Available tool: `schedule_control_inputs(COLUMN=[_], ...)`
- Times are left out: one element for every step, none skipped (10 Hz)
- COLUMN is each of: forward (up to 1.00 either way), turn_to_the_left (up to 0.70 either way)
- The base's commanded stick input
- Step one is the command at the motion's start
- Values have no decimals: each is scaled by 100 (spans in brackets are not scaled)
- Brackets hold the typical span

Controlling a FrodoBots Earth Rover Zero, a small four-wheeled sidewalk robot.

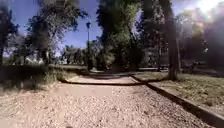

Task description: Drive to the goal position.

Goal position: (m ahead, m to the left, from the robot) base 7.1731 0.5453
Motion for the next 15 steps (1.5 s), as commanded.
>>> schedule_control_inputs(forward=[85,85,85,85,85,85,85,85,85,85,85,85,85,85,85], turn_to_the_left=[0,0,0,0,0,0,0,0,0,0,0,0,0,0,0])
